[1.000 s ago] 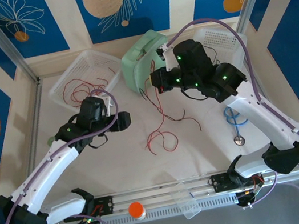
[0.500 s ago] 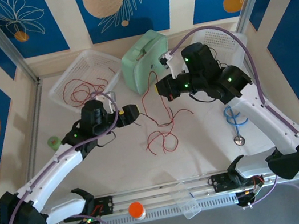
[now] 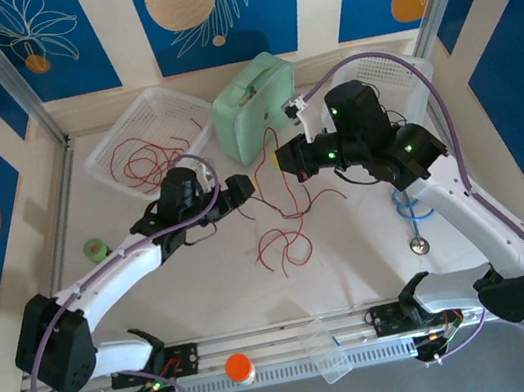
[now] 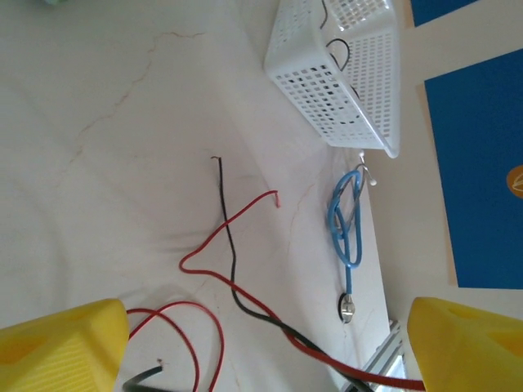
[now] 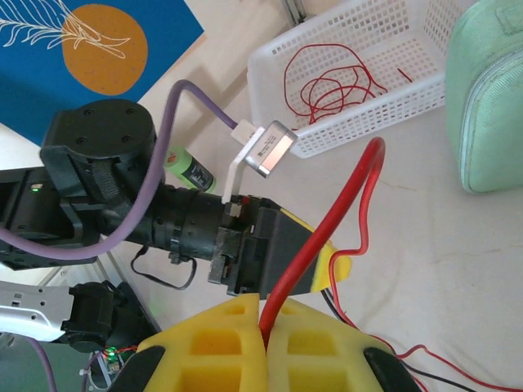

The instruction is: Untangle the cables

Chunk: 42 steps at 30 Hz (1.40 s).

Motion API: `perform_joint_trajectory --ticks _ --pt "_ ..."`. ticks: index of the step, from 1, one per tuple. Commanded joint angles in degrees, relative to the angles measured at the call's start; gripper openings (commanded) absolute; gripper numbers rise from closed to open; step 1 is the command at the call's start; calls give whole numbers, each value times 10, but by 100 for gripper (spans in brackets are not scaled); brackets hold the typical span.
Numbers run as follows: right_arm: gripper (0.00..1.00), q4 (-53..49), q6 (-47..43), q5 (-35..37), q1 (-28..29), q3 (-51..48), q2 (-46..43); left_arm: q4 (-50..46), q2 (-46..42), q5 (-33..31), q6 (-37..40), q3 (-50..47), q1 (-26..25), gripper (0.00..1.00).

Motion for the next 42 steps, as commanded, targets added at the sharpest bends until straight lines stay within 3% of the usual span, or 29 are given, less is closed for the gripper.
perform_joint_trajectory --ticks 1,6,10,14,17,27,35,38,41,42 --pt "0 18 8 -1 0 -15 -12 -102 -58 -58 13 32 19 87" --pt "0 40 19 0 2 -34 -11 -245 -136 -124 10 57 52 86" --pt "0 58 29 -2 5 -50 -10 -269 -157 -72 -13 60 53 87" --pt "0 70 33 -3 8 -58 -10 -134 -145 52 -151 -13 51 86" --pt "0 74 36 -4 10 -61 -10 -33 -114 93 -227 -51 42 86" --pt "0 79 41 0 30 -69 -13 119 -44 39 -314 -77 36 86" --pt "0 89 47 2 37 -82 -14 190 38 59 -342 -68 25 84" --pt "0 92 48 1 38 -84 -14 204 56 60 -344 -68 24 77" --pt "0 93 47 3 39 -83 -14 213 69 61 -344 -66 24 56" --pt "0 92 47 4 39 -83 -14 213 71 62 -344 -64 24 43"
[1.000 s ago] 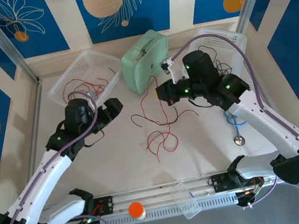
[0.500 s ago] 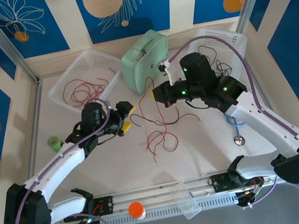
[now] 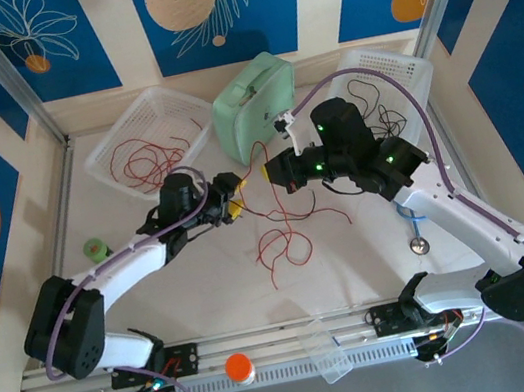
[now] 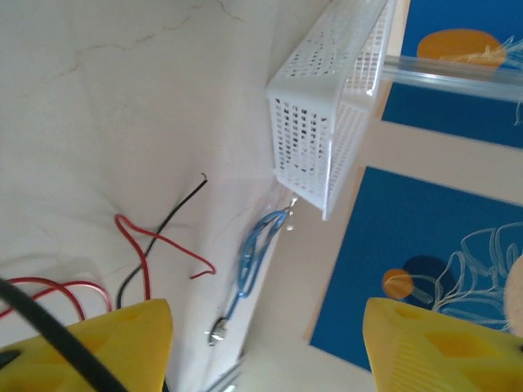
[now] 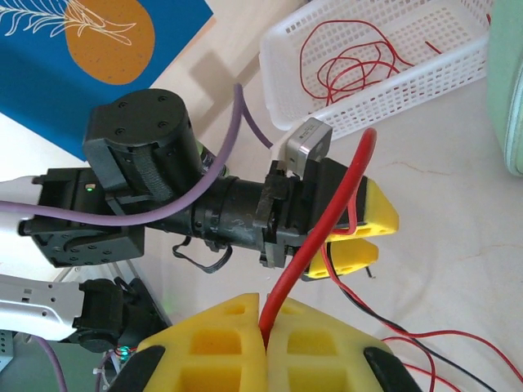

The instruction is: Untangle the cables

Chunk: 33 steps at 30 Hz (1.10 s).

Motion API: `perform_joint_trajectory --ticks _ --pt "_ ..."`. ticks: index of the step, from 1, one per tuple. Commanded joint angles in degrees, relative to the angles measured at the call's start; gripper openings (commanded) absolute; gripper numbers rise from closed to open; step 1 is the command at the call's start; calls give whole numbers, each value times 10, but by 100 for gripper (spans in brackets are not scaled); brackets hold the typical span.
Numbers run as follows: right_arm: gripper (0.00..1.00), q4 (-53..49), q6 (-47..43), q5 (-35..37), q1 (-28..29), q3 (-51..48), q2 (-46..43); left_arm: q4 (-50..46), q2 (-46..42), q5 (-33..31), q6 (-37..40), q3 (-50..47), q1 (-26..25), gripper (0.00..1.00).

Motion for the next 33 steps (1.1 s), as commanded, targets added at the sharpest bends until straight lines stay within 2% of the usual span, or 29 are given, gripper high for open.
perform_joint_trajectory --ticks 1,4,5,10,20,29,33 --pt "0 13 5 4 4 -6 -14 32 8 10 -1 4 -4 36" --pt "0 8 4 18 3 -7 -20 33 11 12 3 5 -3 6" --pt "0 5 2 25 2 -7 -22 30 10 12 6 4 -2 0" --pt "0 -24 -2 65 -14 12 -48 11 1 12 22 -15 10 0" --pt "0 -76 -24 86 -117 157 -107 -28 6 0 87 -63 59 0" --pt "0 -90 -75 183 -197 279 -113 -136 -23 -42 174 -60 95 0" --pt "0 -97 -95 200 -228 319 -106 -169 -32 -60 200 -55 103 0"
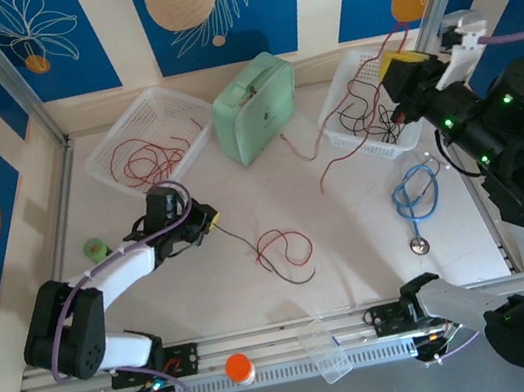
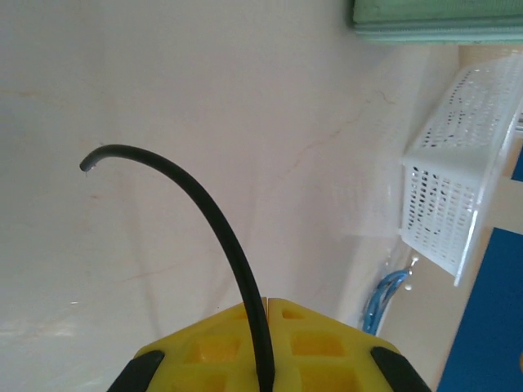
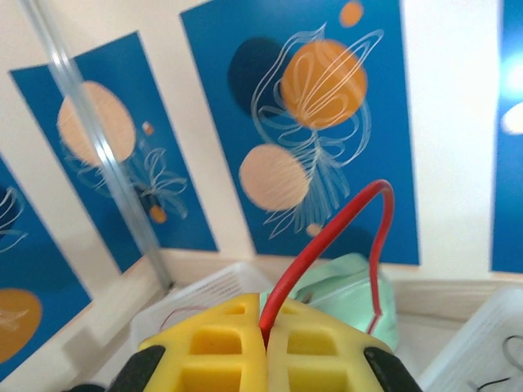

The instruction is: Untangle the cables

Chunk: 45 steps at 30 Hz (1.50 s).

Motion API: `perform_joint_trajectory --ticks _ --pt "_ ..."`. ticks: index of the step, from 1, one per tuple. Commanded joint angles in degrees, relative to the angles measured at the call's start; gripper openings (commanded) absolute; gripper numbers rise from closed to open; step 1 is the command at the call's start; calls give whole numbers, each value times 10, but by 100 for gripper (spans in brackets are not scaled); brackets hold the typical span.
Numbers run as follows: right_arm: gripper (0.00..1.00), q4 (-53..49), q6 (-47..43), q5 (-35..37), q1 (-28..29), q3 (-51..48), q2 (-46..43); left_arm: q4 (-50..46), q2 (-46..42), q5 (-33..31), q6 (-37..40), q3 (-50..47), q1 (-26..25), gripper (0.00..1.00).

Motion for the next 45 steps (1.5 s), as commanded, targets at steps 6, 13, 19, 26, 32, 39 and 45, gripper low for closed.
perform_joint_trajectory --ticks 6,13,19,26,32,39,45 --pt "0 -17 -48 42 -31 58 22 -42 -10 -19 51 10 8 0" --pt "0 -23 -43 -15 -45 100 63 -73 -29 20 78 53 7 0" --pt "0 -12 -5 -132 -49 164 124 -239 -119 -29 159 122 6 0" --pt "0 27 76 -271 -48 254 209 -366 -174 -62 221 180 6 0" --pt "0 74 163 -373 -6 401 336 -398 -217 -82 235 169 6 0" --pt "0 153 192 -391 80 551 491 -423 -251 -97 246 166 6 0" --pt "0 222 147 -357 139 519 527 -411 -259 -89 249 153 6 0"
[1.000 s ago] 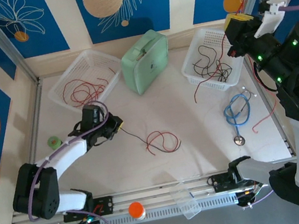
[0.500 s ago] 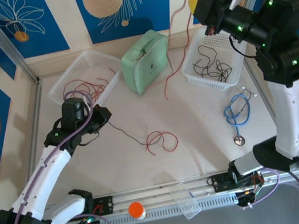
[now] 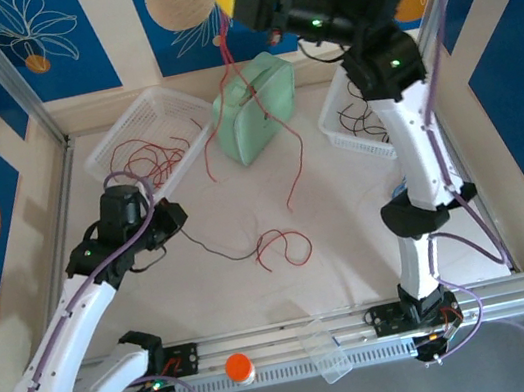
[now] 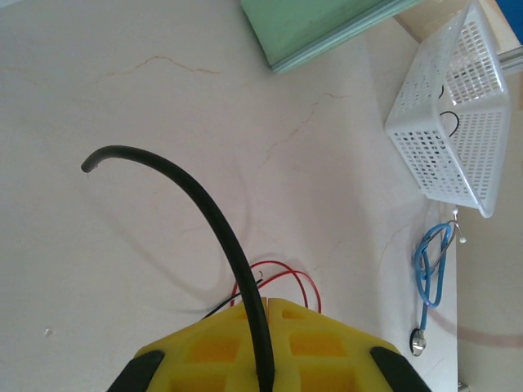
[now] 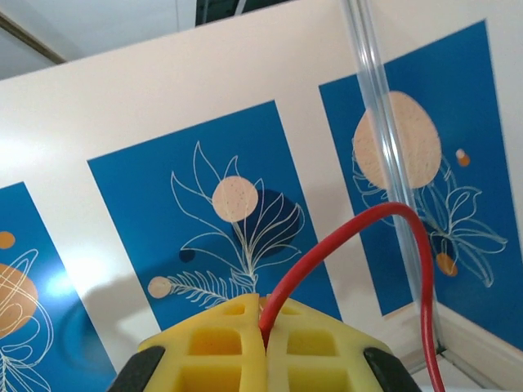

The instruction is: Untangle the cables

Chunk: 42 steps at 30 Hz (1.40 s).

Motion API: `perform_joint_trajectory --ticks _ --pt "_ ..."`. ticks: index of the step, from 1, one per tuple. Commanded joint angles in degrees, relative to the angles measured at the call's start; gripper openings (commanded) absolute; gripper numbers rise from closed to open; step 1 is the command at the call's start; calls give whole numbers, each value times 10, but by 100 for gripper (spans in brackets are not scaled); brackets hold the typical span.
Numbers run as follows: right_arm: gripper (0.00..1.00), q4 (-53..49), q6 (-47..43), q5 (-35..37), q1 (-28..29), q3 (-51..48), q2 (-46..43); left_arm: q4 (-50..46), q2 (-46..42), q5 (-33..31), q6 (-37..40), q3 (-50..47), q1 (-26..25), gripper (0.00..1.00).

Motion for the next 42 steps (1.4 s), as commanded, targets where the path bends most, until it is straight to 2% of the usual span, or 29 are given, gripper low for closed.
perform_joint_trajectory --ticks 1,8,13,17,21,28,31,32,33,38,42 --pt "0 62 -22 12 29 1 10 -1 -6 1 17 -10 4 0" --pt "0 29 -71 59 59 -1 33 24 16 18 46 -21 3 0" --pt "0 -6 -117 102 72 -14 20 88 79 23 33 -63 4 0" --pt "0 -14 -149 128 84 -51 -3 112 132 3 27 -81 2 0" --pt "0 -21 -167 140 90 -76 -20 89 158 -26 35 -77 1 0" --pt "0 -57 -179 141 96 -84 -28 -45 145 -54 97 -1 2 62" --pt "0 -66 -183 143 99 -105 -39 -107 136 -64 129 40 1 78" --pt "0 -66 -183 145 100 -115 -45 -124 133 -65 135 51 1 92" --pt "0 -66 -184 147 101 -129 -53 -144 131 -69 143 65 1 100" --pt "0 -60 -186 159 106 -204 -92 -205 102 -86 181 128 -4 100" --pt "0 -61 -185 163 111 -261 -117 -143 22 -77 229 136 -13 100"
